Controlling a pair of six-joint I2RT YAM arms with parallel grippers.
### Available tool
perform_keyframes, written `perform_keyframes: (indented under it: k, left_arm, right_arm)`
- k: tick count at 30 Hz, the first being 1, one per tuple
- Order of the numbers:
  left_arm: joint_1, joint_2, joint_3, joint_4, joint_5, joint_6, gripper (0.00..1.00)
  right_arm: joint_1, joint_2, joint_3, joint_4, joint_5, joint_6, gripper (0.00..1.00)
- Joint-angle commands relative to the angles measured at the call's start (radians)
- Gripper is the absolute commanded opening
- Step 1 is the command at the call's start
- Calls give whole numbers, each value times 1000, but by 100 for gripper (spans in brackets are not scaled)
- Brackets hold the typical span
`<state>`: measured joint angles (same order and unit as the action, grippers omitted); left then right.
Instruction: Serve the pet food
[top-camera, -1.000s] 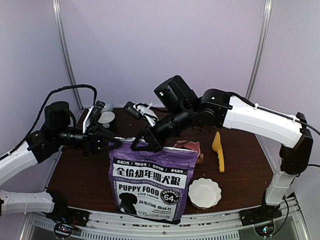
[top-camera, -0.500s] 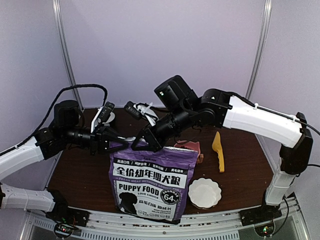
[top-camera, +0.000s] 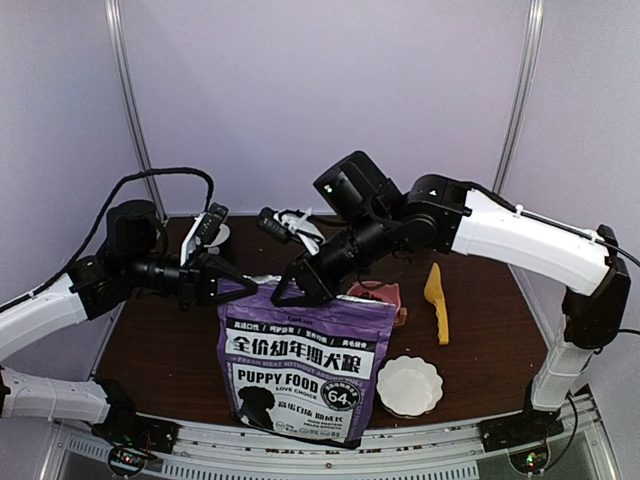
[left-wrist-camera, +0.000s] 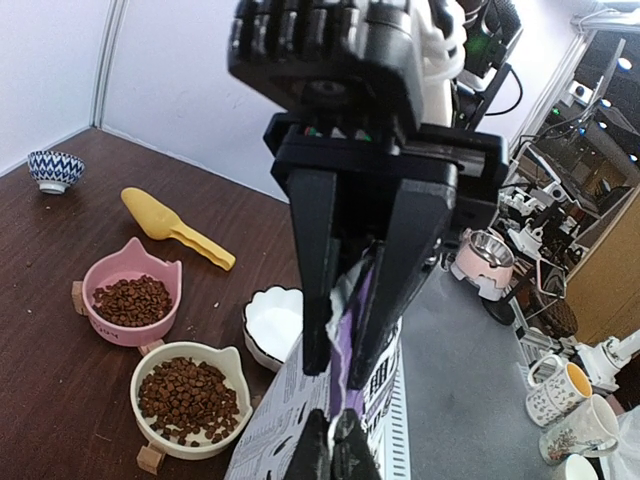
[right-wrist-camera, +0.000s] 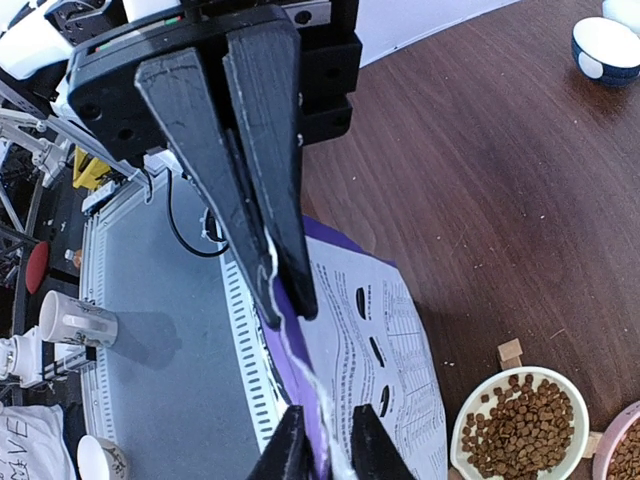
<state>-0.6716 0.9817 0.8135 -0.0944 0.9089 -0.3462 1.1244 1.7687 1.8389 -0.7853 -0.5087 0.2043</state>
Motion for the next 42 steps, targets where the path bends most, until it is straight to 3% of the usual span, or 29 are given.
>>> perform_keyframes:
  k: [1,3,10,13,16,19,22,30,34,37,40,42]
  left_arm:
    - [-6,-27,10,55,10,8,0]
    - [-6,-29,10,58,8,7,0]
    - [-6,-35,21,40,-3,18,0]
    - [-6,-38,24,37,-3,19,0]
    - [-5,-38,24,39,-5,18,0]
    - [-6,-39,24,43,-7,16,0]
    - [-7,-44,21,44,-10,16,0]
    - [-6,-55,16,45,-23,13,0]
    - [-5,-57,15,45,-25,13,0]
    - [-6,-57,14,45,-26,13,0]
    - [-5,-59,12,47,-27,13,0]
    - [-5,-62,10,47,-28,13,0]
  right_arm:
    - [-6,-71,-51,-98,51,-12,10]
    - [-6,-81,-68,-84,51,-4,0]
    - [-6,-98,-81,-75,73,4,0]
    - [-6,-112,-89,-90,88,2,10]
    - [-5,-123,-101,-100,95,1,13]
    - [-6,-129,-115,-104,93,2,13]
    - [-5,-132,-126,-98,91,2,0]
    - [-6,-163,-147,-83,112,5,0]
    - [-6,-176,-156,-111,132,5,10]
    - [-5,-191,-174,-117,140,5,11]
    - [-7,-204,-190,-115,145,5,0]
    - [-6,-208,-196,-110,143,6,0]
